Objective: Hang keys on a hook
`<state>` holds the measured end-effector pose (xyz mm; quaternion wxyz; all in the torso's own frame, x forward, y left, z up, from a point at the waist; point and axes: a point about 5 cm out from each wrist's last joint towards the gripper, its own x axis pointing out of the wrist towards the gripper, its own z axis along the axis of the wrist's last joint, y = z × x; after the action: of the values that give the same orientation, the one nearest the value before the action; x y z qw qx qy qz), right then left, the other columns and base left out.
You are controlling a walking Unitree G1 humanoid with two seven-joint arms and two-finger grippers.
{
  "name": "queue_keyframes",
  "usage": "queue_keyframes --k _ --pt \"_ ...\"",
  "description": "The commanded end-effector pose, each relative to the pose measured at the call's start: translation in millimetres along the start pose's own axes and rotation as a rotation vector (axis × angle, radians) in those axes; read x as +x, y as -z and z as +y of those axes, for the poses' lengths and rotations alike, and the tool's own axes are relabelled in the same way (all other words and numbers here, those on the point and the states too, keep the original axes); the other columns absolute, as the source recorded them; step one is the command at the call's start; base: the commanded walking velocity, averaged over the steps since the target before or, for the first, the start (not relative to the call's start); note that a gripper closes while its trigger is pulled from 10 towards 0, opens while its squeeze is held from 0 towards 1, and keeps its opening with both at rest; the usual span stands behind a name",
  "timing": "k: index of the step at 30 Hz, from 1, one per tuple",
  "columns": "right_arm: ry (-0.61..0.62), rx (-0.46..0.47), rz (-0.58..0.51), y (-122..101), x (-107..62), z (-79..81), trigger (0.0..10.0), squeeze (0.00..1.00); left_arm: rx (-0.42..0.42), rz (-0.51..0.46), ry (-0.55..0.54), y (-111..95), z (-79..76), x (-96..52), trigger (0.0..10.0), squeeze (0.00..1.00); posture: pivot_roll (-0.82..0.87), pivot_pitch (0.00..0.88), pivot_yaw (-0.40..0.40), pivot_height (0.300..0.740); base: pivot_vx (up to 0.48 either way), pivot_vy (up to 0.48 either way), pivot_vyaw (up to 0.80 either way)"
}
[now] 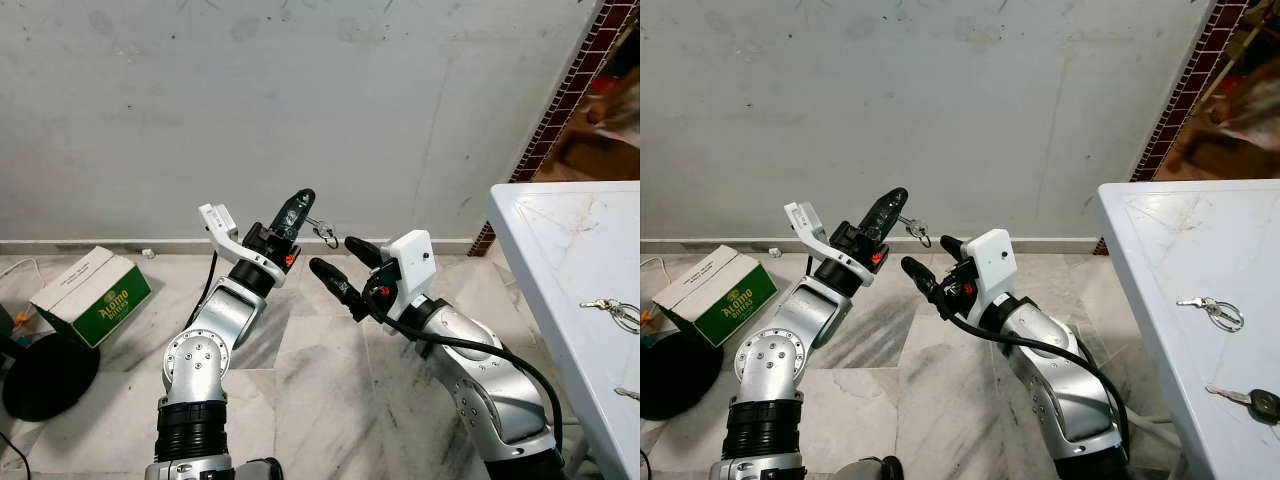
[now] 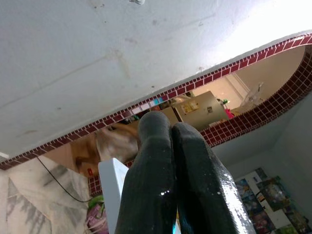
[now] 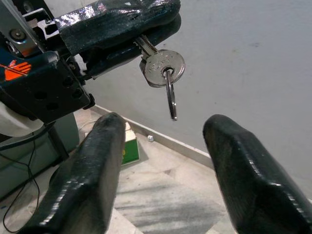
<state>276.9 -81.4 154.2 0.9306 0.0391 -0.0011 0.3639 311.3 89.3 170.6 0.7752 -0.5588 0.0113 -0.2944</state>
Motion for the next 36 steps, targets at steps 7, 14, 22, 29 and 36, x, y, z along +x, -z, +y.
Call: queue_keyframes --k 7,14,22,29,36 --pt "0.021 0.001 -0.018 -2.1 1.4 -3.6 0.8 0.0 0.004 0.001 0.004 -0.9 -1.1 2.0 0.0 0.0 -0.09 0.105 0.029 0.74 0.0 0.0 0.0" --pt "0.03 0.005 -0.021 -2.7 1.7 -5.8 0.5 0.0 0.003 0.0 0.003 -0.8 -1.0 2.2 0.0 0.0 -0.1 0.105 0.029 0.74 0.0 0.0 0.0" --pt "0.043 0.005 -0.026 -3.8 1.8 -8.7 1.1 0.0 0.001 0.002 0.002 -0.2 -0.6 2.0 0.0 0.0 -0.1 0.102 0.03 0.74 0.0 0.0 0.0" --pt "0.05 0.005 -0.03 -4.6 2.2 -10.5 0.0 0.0 -0.001 0.0 0.0 -0.2 -0.2 1.9 0.0 0.0 -0.1 0.1 0.029 0.74 0.0 0.0 0.0" --pt "0.065 0.007 -0.034 -5.6 1.2 -13.2 0.0 0.0 -0.003 -0.002 -0.001 -0.6 0.0 2.1 0.0 0.0 -0.1 0.1 0.029 0.74 0.0 0.0 0.0"
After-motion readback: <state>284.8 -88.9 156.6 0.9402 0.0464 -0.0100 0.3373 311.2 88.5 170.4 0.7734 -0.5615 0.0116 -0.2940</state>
